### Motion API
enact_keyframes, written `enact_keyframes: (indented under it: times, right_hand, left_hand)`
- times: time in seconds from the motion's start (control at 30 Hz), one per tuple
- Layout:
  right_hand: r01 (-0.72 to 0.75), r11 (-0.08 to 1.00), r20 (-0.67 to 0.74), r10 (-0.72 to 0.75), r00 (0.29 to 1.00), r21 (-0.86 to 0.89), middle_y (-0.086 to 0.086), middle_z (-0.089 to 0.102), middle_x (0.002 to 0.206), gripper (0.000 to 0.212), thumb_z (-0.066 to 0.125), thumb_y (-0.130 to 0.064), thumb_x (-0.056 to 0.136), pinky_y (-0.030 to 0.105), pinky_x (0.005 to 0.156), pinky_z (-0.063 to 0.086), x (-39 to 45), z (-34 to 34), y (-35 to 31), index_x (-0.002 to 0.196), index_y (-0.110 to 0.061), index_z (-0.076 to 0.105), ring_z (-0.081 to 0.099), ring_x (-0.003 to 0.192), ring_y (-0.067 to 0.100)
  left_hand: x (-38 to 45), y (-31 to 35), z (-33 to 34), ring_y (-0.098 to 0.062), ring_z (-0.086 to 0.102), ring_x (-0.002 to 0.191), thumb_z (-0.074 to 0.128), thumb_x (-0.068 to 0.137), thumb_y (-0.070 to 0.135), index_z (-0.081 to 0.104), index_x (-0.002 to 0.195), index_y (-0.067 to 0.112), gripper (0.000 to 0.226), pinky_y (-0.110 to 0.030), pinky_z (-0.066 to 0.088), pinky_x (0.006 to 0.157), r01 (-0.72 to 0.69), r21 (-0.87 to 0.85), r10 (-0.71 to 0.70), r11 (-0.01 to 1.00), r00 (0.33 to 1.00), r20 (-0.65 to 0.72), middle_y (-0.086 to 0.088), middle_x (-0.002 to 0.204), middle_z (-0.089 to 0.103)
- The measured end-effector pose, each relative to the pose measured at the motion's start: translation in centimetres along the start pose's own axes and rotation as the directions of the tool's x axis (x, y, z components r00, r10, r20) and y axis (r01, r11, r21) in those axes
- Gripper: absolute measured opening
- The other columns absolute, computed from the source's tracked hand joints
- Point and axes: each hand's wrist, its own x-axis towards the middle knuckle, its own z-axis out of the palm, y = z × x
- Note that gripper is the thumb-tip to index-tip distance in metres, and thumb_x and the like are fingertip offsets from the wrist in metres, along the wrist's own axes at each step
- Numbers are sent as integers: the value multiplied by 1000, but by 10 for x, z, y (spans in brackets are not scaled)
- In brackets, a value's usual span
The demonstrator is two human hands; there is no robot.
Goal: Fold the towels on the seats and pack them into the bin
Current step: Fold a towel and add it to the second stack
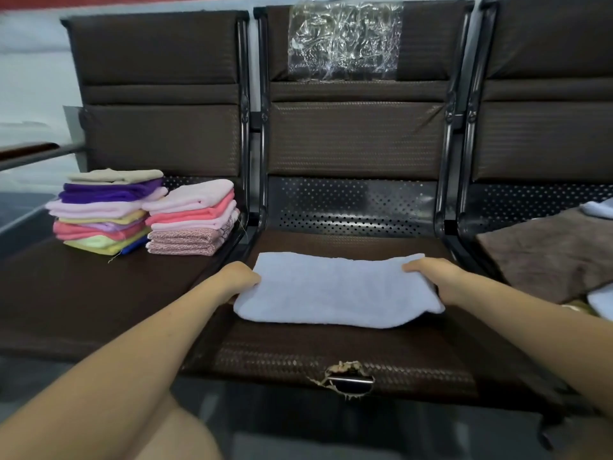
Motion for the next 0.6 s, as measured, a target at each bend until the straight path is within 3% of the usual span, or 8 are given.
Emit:
enact_keyframes:
  times: [0.1,0.17,0.3,0.47,0.6]
  right_hand:
    - [60,992,11,-62,998,109,13,58,115,23,57,-19,93,34,67,47,-16,12,-15,114,-10,59,58,89,28]
    - [100,983,0,-101,995,156,12,56,106,10,54,-19,94,33,69,45,-24,24,-28,99,-12,58,55,89,26]
    - [186,962,79,-205,976,202,5,42,76,26,43,-18,100,27,59,35,-33,67,-49,74,-17,41,43,66,16]
    - [262,959,220,-280,934,109,4,53,75,16,55,-10,93,22,57,48,-46,133,-65,77,-14,51,53,63,15]
    - [145,979,490,-199,849,147,8,54,75,16,48,-16,100,19,58,49,-60,184,-70,86,-8,52,56,65,15]
  left_hand:
    - [-6,-6,-2,-21,38,58,43,92,3,37,61,9,31,-26,30,49,13,-169,-10,986,1000,18,-10,67,41]
    - [-12,-8,-3,-22,41,59,42,91,1,41,64,7,28,-26,34,50,32,-272,-23,962,999,35,-12,68,42]
    - [-23,-11,-11,-24,54,64,44,98,13,57,86,4,20,-27,45,54,84,-412,-60,907,996,71,-11,77,56]
    - [-20,-25,-24,-19,55,63,37,102,28,59,95,9,30,-28,47,57,131,-498,-135,857,990,28,-7,78,57]
    - [-21,-31,-23,-18,52,60,35,103,29,58,86,10,34,-25,46,53,130,-474,-137,871,990,21,-6,74,56]
